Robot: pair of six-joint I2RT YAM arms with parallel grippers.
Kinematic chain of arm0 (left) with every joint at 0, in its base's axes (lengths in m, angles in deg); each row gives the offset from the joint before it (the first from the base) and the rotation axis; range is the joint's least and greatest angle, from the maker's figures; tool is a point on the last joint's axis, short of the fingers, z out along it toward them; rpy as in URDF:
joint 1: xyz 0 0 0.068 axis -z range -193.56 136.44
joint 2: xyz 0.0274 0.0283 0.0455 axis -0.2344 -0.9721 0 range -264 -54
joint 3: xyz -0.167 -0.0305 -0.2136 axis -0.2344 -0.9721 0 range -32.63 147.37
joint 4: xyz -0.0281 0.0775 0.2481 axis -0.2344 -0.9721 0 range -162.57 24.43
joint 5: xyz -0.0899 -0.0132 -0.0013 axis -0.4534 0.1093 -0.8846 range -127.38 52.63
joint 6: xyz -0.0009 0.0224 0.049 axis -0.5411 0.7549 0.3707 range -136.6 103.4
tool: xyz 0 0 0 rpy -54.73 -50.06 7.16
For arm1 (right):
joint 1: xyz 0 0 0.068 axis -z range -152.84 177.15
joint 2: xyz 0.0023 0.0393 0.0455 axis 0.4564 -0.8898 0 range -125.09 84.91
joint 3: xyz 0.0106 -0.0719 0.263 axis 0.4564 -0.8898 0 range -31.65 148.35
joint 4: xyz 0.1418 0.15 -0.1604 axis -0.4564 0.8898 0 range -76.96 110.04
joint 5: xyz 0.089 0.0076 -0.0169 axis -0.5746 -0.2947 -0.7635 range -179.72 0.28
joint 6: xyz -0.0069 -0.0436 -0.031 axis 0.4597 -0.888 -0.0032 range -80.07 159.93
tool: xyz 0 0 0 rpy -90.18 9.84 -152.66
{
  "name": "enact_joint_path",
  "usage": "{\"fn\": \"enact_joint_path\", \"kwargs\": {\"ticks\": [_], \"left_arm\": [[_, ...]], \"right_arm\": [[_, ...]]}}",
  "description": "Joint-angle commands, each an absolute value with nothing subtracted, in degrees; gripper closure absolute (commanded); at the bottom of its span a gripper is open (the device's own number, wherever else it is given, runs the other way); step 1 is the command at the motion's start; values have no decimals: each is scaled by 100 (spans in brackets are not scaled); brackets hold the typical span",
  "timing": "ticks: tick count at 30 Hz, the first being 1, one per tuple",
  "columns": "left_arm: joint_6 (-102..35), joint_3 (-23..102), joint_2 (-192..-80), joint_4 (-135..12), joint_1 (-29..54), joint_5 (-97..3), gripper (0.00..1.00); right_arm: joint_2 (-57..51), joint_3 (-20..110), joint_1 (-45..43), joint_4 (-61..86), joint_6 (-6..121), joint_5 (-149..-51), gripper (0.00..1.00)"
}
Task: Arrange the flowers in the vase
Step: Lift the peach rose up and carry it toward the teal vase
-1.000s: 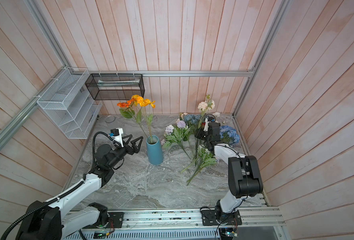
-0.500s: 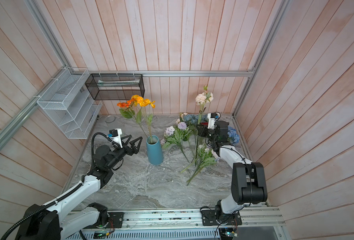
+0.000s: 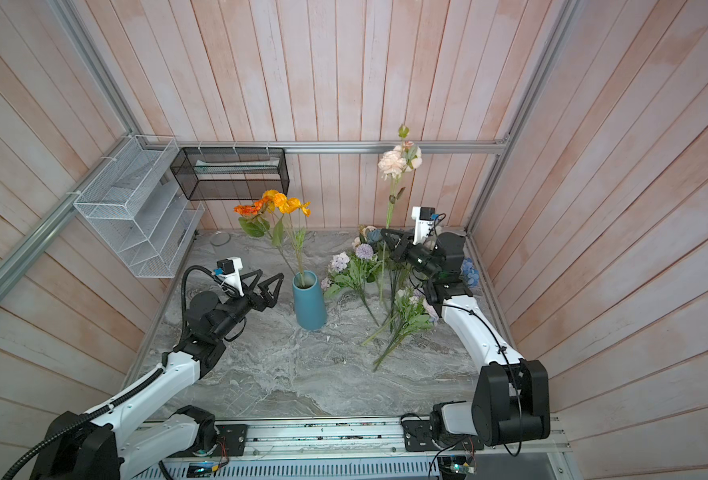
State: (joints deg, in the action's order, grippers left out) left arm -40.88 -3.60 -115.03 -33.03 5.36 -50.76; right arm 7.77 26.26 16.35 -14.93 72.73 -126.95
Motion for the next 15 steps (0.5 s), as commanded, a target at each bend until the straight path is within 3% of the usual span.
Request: {"fn": "enact_joint_path", "kwargs": {"ticks": [1, 15], "left_arm": [[-4148, -440, -11387, -3308, 551, -4938, 0], [-4183, -461, -11062, -3739, 523, -4701, 0]], "right_arm": [[899, 2983, 1155, -1943, 7082, -12500, 100], [-302, 4830, -435, -2878, 6170, -12417, 100]]}}
